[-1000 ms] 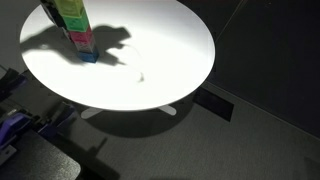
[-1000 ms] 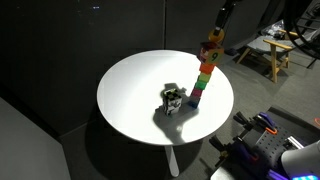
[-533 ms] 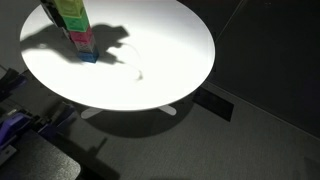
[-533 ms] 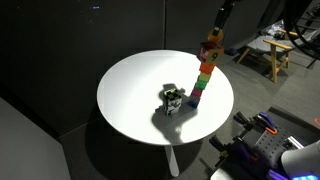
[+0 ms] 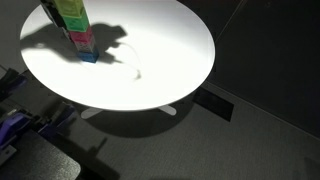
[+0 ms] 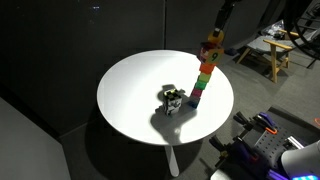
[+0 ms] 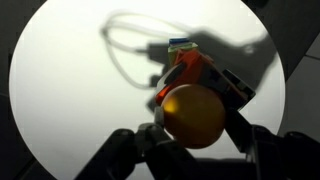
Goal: Put the yellow fruit on the stacked blocks
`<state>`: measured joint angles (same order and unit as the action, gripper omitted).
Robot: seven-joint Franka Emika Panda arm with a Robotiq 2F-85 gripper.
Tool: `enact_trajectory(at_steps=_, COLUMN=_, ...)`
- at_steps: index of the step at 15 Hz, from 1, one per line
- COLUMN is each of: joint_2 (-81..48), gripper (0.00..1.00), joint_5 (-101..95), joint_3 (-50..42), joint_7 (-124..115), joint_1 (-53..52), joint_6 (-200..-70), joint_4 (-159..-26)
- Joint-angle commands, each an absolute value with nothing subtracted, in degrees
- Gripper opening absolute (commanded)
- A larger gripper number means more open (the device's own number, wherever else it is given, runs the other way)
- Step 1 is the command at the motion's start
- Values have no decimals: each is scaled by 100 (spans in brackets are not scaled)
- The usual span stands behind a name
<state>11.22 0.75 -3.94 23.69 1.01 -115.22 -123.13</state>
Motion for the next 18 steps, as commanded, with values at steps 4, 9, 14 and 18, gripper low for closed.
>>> enact_trajectory(at_steps=4, joint_2=1404, gripper=38, joint_5=24, joint_3=-348, joint_7=2304, joint_1=57, joint_6=-11336, joint_4=-12463)
enact_trajectory(at_steps=9, joint_2=1471, gripper=38, joint_5=6, joint_3=-336, joint_7=2300, joint_1=52, joint_6=-11464, joint_4=-12566)
enact_trajectory(at_steps=14, joint_2=1462, gripper=38, joint_5=19, joint_3=-329, joint_7=2297, joint_1=42, joint_6=-11483, joint_4=-12548)
enact_trajectory(at_steps=18, joint_2=1437, gripper=38, joint_5=13, joint_3=-318, joint_7=2277, joint_1=40, joint_6=-11496, joint_4=-12528)
